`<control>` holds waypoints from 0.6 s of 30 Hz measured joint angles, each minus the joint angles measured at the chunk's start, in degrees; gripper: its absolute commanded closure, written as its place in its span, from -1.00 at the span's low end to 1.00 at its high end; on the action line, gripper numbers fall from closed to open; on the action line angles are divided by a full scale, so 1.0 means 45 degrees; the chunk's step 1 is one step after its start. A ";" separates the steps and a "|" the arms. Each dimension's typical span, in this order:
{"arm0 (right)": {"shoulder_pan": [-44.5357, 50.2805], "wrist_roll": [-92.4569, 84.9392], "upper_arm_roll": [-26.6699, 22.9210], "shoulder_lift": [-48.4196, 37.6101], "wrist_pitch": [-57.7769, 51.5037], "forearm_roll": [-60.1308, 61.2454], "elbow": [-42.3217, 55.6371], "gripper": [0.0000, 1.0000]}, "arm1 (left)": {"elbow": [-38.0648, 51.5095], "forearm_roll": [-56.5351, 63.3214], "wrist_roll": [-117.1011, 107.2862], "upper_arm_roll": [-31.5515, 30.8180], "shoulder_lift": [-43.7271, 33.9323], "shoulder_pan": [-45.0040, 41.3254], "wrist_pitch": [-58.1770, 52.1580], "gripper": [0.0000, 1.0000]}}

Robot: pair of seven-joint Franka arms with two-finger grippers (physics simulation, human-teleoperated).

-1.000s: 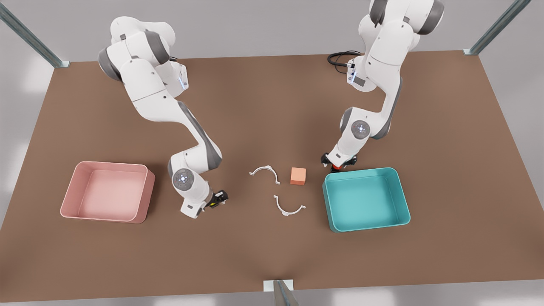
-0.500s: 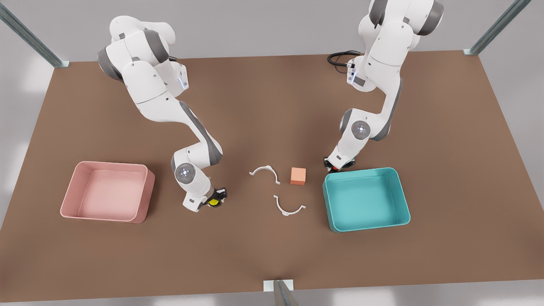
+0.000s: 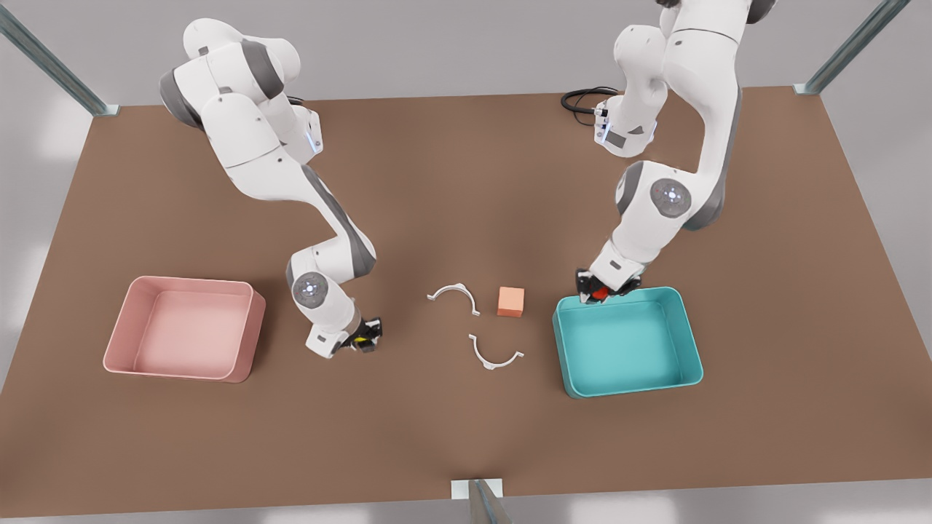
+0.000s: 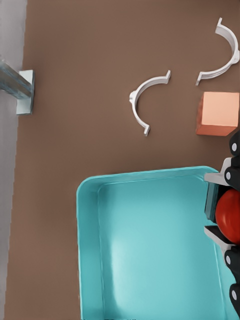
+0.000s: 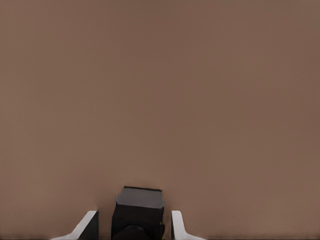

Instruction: Place the red button in the blue storage box with the left arm, and place the yellow button in the pink storage box with the right arm

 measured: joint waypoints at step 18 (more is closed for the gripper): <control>-0.1074 -0.0359 0.0013 -0.2438 -0.0328 0.0141 -0.0564 0.15 | 0.5271 0.1006 0.1773 -0.0828 -0.1538 0.3486 -0.6608 -1.00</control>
